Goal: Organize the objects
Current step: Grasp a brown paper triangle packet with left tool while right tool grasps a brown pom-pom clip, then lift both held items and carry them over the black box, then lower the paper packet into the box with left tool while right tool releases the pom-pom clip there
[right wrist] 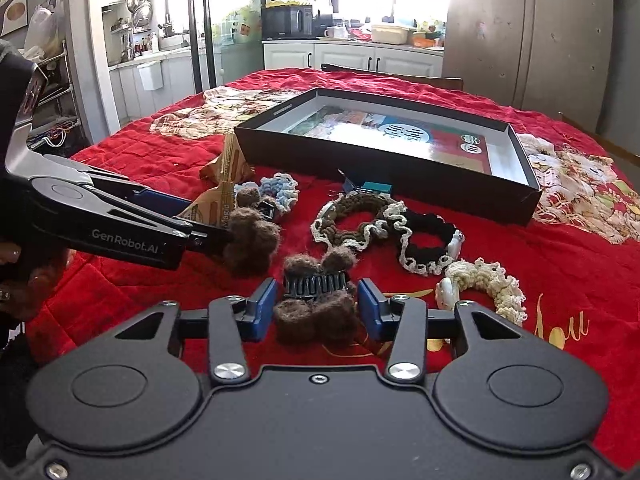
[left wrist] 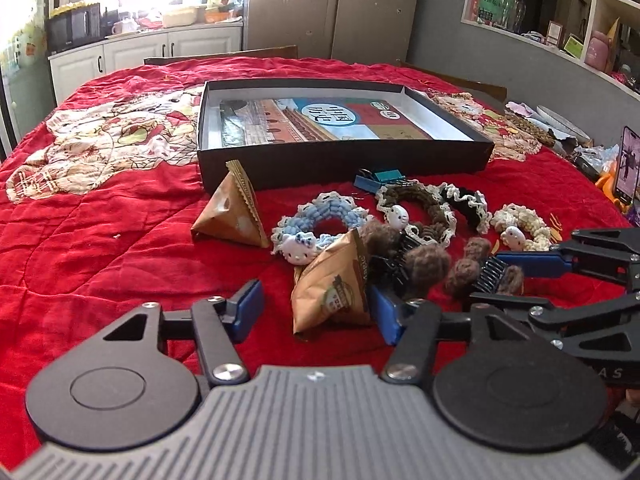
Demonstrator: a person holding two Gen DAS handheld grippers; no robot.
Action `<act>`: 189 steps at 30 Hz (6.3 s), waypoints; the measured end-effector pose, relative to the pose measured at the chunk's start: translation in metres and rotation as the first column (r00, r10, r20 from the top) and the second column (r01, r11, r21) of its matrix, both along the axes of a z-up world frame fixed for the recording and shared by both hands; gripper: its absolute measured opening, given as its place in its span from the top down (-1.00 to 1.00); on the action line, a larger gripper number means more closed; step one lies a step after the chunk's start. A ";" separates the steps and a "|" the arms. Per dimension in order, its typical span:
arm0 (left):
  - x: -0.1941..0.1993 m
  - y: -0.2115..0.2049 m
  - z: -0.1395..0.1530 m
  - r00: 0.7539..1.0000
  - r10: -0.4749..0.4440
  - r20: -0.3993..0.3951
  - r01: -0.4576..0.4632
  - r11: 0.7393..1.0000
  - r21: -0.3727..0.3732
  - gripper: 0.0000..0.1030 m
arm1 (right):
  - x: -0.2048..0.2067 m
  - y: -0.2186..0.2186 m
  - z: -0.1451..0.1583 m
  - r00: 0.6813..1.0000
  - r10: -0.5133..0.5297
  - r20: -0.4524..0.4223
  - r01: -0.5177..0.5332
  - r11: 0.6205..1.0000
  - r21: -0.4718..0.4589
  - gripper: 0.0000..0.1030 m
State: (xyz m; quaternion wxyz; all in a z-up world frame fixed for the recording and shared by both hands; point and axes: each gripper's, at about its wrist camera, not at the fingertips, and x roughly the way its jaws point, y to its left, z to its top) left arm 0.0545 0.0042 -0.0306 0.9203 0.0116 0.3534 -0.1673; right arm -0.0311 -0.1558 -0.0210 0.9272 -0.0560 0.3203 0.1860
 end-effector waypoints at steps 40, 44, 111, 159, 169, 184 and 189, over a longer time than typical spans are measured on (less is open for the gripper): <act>-0.004 0.000 0.046 0.992 -0.040 0.120 0.043 0.999 -0.026 0.22 | 0.008 -0.013 0.040 0.993 -0.015 0.121 0.011 0.999 0.034 0.29; 0.006 -0.003 0.054 0.988 -0.034 0.150 0.039 0.999 -0.029 0.22 | 0.018 -0.016 0.053 0.987 -0.038 0.159 0.031 0.999 0.043 0.29; 0.249 -0.046 0.022 0.991 0.119 0.058 -0.123 0.990 0.068 0.13 | 0.318 -0.052 0.014 0.960 -0.279 -0.015 0.279 0.957 0.074 0.29; 0.253 -0.055 0.016 0.994 0.104 0.037 -0.108 0.985 0.135 -0.45 | 0.326 -0.051 0.010 0.952 -0.294 -0.085 0.298 0.954 0.027 -0.24; 0.248 -0.057 0.020 0.992 0.092 0.082 -0.104 0.984 0.145 -0.63 | 0.315 -0.047 0.017 0.957 -0.290 -0.003 0.290 0.957 0.021 -0.32; 0.226 -0.056 0.044 0.975 0.081 0.207 -0.106 0.988 0.113 -0.78 | 0.287 -0.045 0.048 0.947 -0.305 0.102 0.295 0.950 0.103 -0.41; 0.211 -0.054 0.055 0.972 0.082 0.219 -0.107 0.989 0.105 -0.78 | 0.265 -0.041 0.068 0.943 -0.297 0.149 0.285 0.954 0.095 -0.49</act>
